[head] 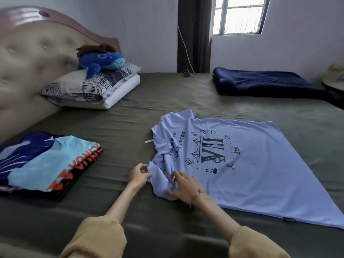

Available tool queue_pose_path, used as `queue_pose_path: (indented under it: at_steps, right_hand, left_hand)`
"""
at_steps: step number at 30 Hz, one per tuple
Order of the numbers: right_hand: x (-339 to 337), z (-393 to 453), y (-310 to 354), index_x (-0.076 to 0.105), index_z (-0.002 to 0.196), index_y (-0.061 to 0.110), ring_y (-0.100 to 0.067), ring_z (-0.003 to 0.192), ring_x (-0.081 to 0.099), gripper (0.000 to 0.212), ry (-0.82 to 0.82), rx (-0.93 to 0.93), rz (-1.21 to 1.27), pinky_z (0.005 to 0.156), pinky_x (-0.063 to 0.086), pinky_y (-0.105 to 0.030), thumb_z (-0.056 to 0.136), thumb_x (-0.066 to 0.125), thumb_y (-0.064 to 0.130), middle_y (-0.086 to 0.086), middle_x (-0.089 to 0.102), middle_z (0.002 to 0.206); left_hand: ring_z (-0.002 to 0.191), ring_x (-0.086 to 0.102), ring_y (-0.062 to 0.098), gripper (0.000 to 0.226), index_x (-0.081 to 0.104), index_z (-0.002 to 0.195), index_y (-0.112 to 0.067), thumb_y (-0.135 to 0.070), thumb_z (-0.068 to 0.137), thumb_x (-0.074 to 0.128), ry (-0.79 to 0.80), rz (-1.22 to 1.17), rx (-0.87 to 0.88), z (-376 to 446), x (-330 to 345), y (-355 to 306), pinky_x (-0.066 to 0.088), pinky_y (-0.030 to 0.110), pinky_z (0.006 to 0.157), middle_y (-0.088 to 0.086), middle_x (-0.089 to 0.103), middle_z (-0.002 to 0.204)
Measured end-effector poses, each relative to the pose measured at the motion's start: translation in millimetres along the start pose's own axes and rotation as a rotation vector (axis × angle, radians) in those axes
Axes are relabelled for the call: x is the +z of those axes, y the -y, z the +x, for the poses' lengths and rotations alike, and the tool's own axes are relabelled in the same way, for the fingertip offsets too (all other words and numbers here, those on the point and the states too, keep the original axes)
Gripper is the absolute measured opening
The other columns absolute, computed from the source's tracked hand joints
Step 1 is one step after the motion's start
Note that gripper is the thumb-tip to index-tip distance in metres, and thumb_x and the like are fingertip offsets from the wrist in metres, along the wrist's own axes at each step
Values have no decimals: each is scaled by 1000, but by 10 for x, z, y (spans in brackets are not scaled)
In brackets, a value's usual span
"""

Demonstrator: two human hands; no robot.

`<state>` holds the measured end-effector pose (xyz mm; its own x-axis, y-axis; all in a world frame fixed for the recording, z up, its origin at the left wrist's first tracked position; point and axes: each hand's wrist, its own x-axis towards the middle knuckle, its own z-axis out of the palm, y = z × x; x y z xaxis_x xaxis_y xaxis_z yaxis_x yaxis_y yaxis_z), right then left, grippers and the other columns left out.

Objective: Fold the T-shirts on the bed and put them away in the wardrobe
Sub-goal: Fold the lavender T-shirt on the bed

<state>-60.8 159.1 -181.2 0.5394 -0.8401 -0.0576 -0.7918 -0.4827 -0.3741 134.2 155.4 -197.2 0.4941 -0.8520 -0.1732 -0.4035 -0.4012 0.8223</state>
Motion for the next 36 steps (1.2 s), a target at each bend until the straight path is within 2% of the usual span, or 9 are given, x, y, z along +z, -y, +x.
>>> queue_pose_path:
  at_steps: [4, 8, 12, 16, 22, 27, 30, 32, 36]
  right_hand:
    - [117, -5, 142, 26, 139, 27, -25, 120, 42, 85, 35, -156, -194, 95, 37, -38, 69, 69, 51, -1, 38, 135]
    - [185, -46, 166, 40, 128, 15, -27, 119, 41, 58, -36, -205, -238, 93, 39, -37, 75, 61, 22, -4, 35, 135]
    - [203, -81, 171, 54, 116, 11, -25, 115, 46, 45, -115, -255, -184, 88, 37, -33, 78, 43, 32, -3, 48, 125]
    - [176, -174, 214, 49, 113, 11, -25, 104, 54, 34, -76, -303, -69, 79, 30, -27, 82, 48, 25, -5, 59, 112]
    - [229, -305, 299, 53, 102, 12, -22, 93, 57, 33, -52, -361, -95, 81, 32, -23, 76, 50, 31, -3, 64, 100]
    - [239, -415, 326, 56, 92, 16, -23, 77, 60, 40, -106, -334, -60, 83, 26, -16, 75, 28, 40, -1, 63, 74]
    - [235, -444, 309, 56, 90, 19, -19, 84, 59, 36, -95, -313, -121, 91, 28, -20, 75, 36, 45, 1, 65, 84]
    - [225, -468, 314, 56, 93, 17, -21, 88, 59, 31, -82, -322, -155, 96, 32, -26, 75, 43, 38, -1, 65, 90]
    - [204, -554, 327, 59, 91, 13, -25, 87, 60, 24, -60, -300, -89, 71, 33, -23, 71, 47, 8, -4, 67, 89]
  left_hand:
    - [75, 53, 13, 16, 62, 83, -5, 11, 81, 59, 119, -189, 51, -71, -191, 54, 40, 7, 53, 3, 60, 75]
    - [58, 48, 3, 30, 56, 63, -11, 12, 81, 51, 275, -139, 76, -222, -474, 134, 38, 11, 54, -10, 55, 54]
    - [61, 44, 11, 9, 52, 75, -13, -19, 69, 55, 388, -152, -30, -395, -673, 128, 35, 21, 59, 1, 51, 67]
    - [60, 51, 18, 34, 54, 78, -14, -47, 84, 48, 350, -223, -232, -447, -679, 128, 40, 26, 62, 4, 55, 73]
    - [39, 50, 6, 20, 45, 74, -9, -8, 93, 50, 293, -29, -173, -540, -551, 202, 33, 13, 37, 4, 47, 66]
    - [97, 58, 24, 41, 45, 132, -18, -42, 100, 33, 371, -144, -297, -606, -586, 147, 38, 27, 92, 11, 59, 122]
    - [59, 46, 18, 15, 56, 92, -4, -12, 94, 44, 286, -145, -268, -672, -534, 134, 40, 21, 51, 11, 55, 77]
    - [53, 36, 18, 21, 47, 66, -7, -5, 87, 43, 209, -113, -260, -687, -509, 113, 29, 26, 47, 6, 42, 63]
    - [66, 55, 23, 36, 53, 118, 12, -6, 90, 40, 125, -146, -271, -676, -533, 200, 42, 30, 53, 4, 54, 78]
